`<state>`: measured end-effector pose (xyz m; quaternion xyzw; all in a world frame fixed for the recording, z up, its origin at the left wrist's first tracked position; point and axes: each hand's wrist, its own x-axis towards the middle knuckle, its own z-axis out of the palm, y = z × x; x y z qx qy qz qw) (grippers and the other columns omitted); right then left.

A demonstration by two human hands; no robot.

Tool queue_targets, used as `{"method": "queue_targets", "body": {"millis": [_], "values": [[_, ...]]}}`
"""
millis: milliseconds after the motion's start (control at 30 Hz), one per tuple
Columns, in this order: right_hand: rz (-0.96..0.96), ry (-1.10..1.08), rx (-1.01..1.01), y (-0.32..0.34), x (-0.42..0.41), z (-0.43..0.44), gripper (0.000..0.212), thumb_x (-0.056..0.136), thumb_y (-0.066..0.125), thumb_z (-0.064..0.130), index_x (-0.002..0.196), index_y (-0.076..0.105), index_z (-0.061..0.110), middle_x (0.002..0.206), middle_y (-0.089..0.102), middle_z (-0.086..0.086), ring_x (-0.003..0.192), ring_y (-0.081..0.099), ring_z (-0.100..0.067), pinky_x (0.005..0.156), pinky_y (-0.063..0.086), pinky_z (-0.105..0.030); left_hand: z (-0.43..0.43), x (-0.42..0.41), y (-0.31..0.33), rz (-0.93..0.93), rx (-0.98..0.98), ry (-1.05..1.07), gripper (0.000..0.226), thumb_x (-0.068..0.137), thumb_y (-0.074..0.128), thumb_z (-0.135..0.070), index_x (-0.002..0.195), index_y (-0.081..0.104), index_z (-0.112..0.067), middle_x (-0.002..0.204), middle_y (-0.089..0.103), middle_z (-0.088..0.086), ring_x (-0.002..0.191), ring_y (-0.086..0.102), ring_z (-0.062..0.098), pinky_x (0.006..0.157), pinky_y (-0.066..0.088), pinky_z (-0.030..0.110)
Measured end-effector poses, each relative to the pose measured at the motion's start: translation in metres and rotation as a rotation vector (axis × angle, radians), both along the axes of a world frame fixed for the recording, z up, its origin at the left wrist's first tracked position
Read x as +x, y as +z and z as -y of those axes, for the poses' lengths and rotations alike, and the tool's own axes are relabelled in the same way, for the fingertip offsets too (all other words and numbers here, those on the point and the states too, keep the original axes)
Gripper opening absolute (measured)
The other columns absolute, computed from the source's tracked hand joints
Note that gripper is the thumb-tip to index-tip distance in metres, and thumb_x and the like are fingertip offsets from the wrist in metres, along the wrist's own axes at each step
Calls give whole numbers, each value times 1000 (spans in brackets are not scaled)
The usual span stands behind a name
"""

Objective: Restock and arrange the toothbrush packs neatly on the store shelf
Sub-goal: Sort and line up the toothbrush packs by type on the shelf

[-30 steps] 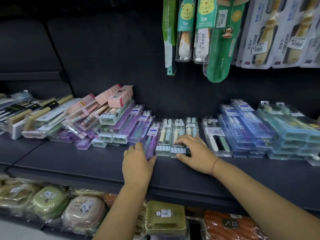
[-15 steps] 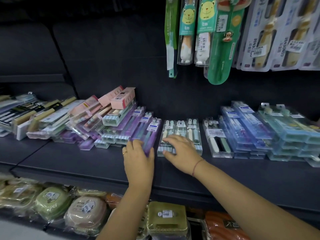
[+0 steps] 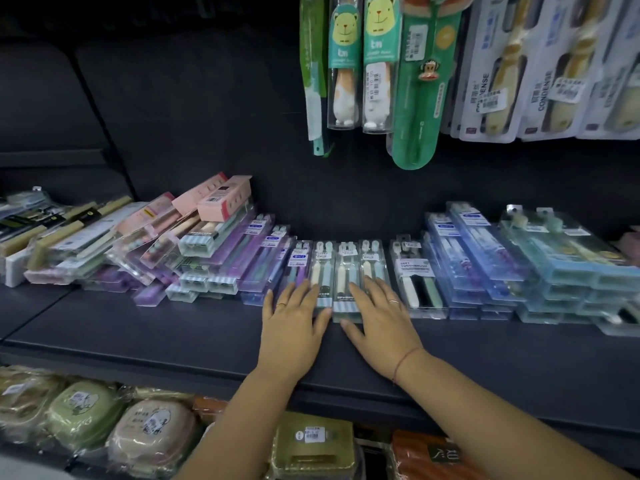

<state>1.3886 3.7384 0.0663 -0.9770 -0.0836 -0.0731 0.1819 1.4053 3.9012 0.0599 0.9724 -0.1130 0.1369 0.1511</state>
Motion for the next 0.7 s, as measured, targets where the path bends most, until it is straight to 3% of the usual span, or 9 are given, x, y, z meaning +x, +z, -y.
{"method": "queue_targets", "body": {"millis": [133, 233, 300, 367, 467, 600, 700], "values": [[50, 18, 75, 1, 3, 1, 62, 98, 50, 41, 152, 26, 21, 160, 16, -2, 148, 7, -19, 119, 7, -29, -3, 1, -2, 42, 19, -23, 54, 99, 46, -47, 149, 37, -26, 152, 36, -7, 143, 28, 15, 120, 8, 37], [19, -24, 147, 3, 6, 3, 64, 94, 58, 42, 148, 30, 23, 160, 3, -3, 148, 2, -21, 118, 9, -26, -13, 13, -5, 121, 39, -109, 55, 90, 53, -55, 135, 55, -22, 134, 51, -3, 129, 46, 22, 113, 25, 41], [-25, -51, 203, 3, 6, 6, 70, 92, 62, 42, 150, 27, 26, 161, -10, -4, 149, -5, -21, 115, 4, -22, -21, 22, -2, 103, 72, -211, 72, 81, 38, -70, 133, 54, -24, 138, 48, -5, 134, 41, 17, 116, 20, 37], [-67, -62, 212, 2, 6, 7, 75, 92, 62, 42, 153, 20, 29, 161, -15, -4, 150, -7, -19, 108, -2, -17, -25, 29, 0, 22, 52, -302, 86, 74, 27, -79, 140, 44, -26, 150, 37, -10, 142, 27, 8, 118, 3, 27], [-91, -78, 202, 1, 9, 9, 73, 93, 61, 40, 153, 21, 31, 162, -10, -3, 150, -1, -18, 109, 1, -16, -24, 40, -2, 38, 78, -371, 83, 79, 25, -77, 147, 39, -30, 156, 32, -8, 146, 23, 10, 118, -2, 28], [-38, -88, 185, 0, 12, 10, 63, 92, 64, 31, 148, 35, 28, 162, 9, 1, 147, 20, -16, 115, 21, -23, -20, 45, -10, 121, 144, -361, 61, 90, 35, -61, 138, 55, -29, 141, 55, 1, 132, 50, 21, 112, 30, 45], [-8, -138, 151, -1, 11, 8, 56, 91, 67, 25, 143, 46, 24, 158, 27, 1, 140, 37, -19, 111, 32, -28, -19, 49, -13, 149, 153, -362, 56, 91, 36, -57, 132, 61, -28, 136, 60, 2, 127, 56, 21, 108, 37, 48]]}}
